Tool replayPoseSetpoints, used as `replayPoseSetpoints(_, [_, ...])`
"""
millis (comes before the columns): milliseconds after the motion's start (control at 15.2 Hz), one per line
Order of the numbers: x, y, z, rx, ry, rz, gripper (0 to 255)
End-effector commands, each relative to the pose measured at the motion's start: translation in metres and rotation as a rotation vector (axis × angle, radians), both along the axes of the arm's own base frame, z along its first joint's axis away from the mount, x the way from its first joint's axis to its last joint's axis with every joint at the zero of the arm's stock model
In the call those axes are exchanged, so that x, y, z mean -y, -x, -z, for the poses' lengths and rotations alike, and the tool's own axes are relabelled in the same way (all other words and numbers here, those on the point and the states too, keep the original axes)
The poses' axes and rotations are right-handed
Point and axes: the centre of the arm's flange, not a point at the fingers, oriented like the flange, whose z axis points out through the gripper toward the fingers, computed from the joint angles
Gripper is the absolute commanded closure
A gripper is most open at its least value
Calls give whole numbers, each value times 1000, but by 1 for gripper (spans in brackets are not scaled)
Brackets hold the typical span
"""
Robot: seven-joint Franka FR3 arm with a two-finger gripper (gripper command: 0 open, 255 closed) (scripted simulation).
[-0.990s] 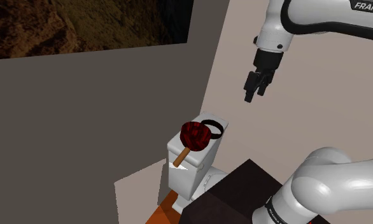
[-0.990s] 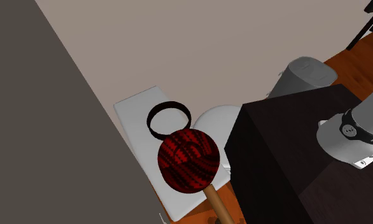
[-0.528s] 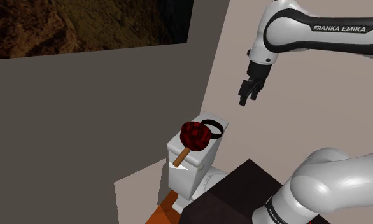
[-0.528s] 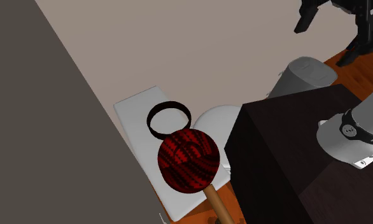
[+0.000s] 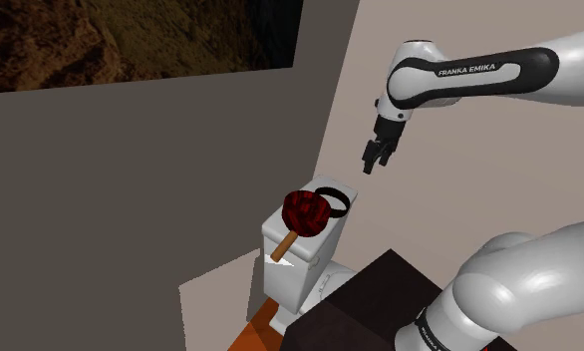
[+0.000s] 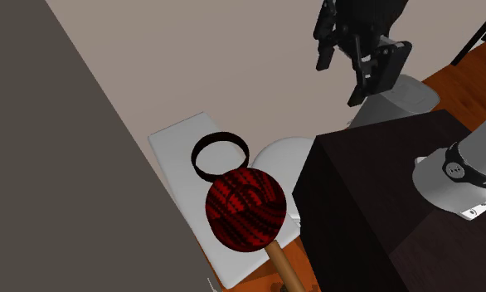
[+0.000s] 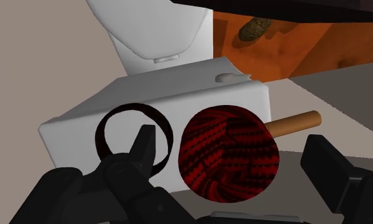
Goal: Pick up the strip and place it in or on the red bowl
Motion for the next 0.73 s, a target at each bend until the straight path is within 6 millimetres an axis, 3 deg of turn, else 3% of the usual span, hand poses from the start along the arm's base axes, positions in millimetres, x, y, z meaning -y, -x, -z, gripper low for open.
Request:
replayPoseSetpoints(0, [18,-13,17,4,-4,-3,0])
replayPoseSetpoints(660, [98,-77,102,16,-28,-14,0])
